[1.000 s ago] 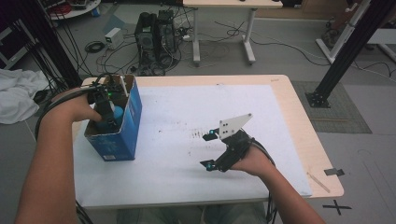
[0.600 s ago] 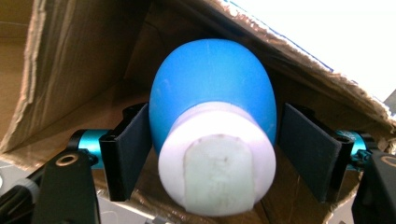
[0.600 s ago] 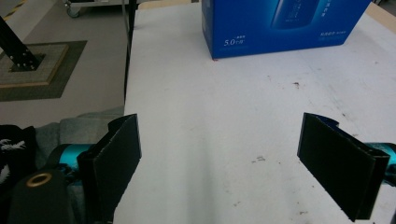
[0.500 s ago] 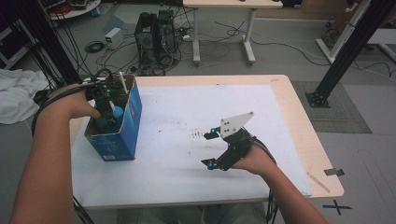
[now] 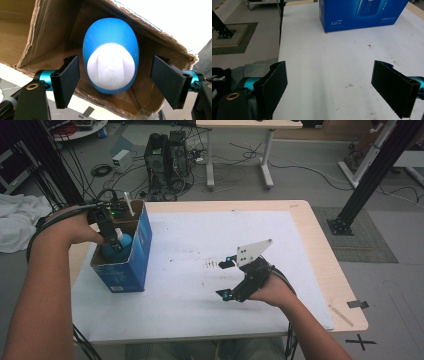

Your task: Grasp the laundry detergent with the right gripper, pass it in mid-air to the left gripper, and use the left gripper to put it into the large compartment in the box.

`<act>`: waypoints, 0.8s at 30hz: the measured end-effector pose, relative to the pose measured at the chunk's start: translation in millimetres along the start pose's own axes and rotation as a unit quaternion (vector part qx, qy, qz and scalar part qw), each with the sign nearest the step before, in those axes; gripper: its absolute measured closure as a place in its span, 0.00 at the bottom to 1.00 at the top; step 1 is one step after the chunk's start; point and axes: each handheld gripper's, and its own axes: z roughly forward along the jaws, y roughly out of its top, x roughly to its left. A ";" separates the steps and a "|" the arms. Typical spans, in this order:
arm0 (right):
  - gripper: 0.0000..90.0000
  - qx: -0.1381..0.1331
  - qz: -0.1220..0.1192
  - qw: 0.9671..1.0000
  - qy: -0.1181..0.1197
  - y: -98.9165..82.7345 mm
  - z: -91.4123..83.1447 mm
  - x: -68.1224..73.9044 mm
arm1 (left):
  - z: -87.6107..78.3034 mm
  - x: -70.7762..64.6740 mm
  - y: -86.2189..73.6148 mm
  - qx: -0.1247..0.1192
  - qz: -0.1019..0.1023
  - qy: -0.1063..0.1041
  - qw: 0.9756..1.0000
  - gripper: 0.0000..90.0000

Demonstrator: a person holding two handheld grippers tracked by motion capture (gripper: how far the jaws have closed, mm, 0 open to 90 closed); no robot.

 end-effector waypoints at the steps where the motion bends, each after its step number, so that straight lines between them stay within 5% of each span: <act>1: 0.14 0.001 0.001 1.000 -0.001 0.2 0.0 0.2 | -1.9 0.3 -0.1 0.006 0.007 0.003 1.000 0.26; 23: 0.14 0.018 0.002 1.000 -0.004 9.8 -13.2 -3.9 | -41.2 -12.5 -3.5 -0.012 0.027 0.021 0.999 0.20; 24: 0.14 0.017 0.000 1.000 -0.005 10.1 -13.1 -4.3 | -41.3 -14.9 -3.5 -0.024 0.015 0.019 0.999 0.19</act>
